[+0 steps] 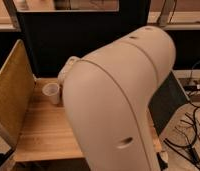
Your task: Place the eraser on the white sponge
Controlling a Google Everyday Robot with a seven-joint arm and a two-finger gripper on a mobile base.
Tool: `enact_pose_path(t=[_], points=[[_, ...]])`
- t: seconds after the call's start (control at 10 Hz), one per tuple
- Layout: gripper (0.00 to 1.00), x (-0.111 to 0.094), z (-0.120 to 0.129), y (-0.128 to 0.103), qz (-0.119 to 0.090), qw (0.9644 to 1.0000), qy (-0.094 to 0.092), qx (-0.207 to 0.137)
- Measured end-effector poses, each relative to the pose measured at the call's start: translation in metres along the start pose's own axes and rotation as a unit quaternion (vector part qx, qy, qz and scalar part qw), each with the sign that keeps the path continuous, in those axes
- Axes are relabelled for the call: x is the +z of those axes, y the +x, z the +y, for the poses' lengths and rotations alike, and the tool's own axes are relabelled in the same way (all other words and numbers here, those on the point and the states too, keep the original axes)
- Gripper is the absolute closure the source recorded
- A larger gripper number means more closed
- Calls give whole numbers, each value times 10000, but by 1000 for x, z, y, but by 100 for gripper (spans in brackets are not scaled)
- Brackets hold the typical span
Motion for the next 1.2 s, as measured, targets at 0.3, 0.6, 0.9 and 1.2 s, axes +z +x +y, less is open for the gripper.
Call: enact_pose_path(t=[0.3,0.6,0.9,1.2], points=[[100,-17,-38,38,-65,9999,-131,-49],[100,-29,-74,72,-38,10000,-74,27],[100,-36,-101,108,73,9999,-23,110],[100,-36,-100,142,348,9992,56,-211]])
